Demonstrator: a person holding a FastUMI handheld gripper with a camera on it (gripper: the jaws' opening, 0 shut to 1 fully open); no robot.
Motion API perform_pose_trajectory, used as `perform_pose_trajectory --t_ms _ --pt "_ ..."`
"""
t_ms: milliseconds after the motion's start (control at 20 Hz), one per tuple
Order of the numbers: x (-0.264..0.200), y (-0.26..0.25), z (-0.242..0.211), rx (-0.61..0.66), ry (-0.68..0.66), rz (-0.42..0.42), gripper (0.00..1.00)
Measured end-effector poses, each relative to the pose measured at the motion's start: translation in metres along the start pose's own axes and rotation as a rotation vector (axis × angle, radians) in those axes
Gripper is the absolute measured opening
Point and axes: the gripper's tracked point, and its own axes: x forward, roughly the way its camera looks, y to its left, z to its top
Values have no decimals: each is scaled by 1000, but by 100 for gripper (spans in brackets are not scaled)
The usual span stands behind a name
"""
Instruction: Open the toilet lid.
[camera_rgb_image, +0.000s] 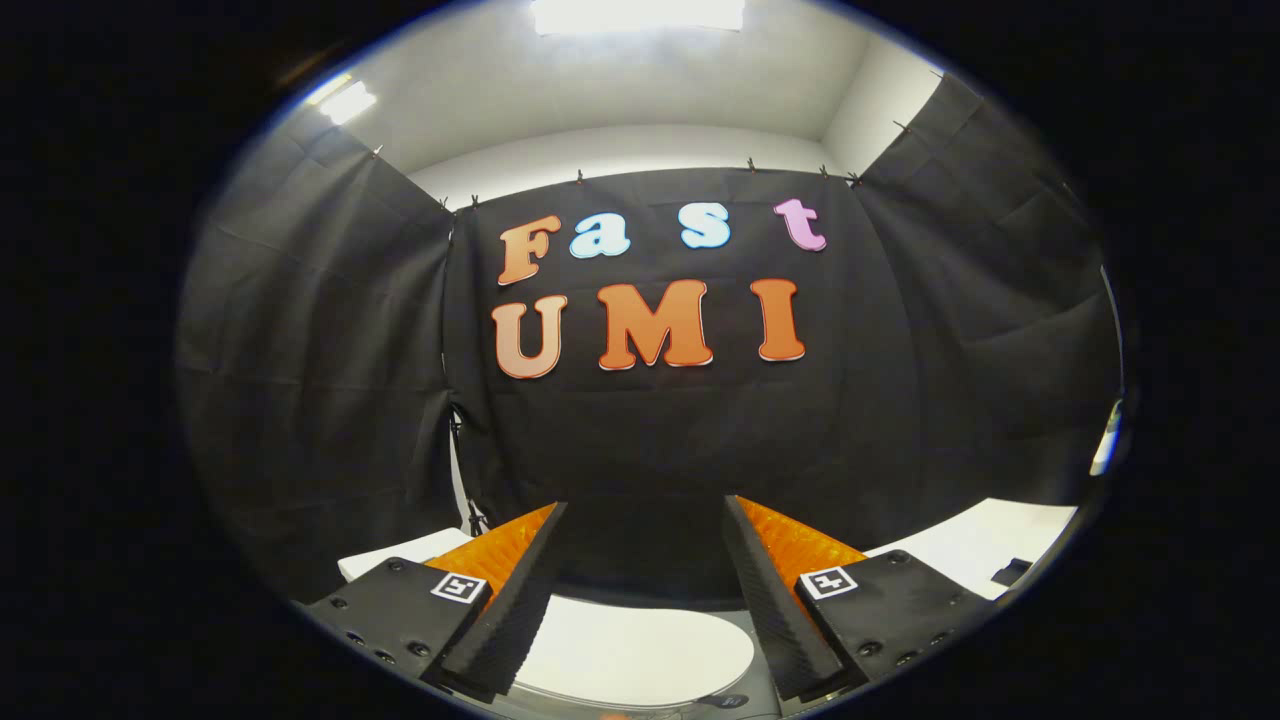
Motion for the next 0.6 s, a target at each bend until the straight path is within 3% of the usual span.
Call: perform_pose_trajectory --t_ms 600 --pt "-19 -29 -125 175 183 -62 99"
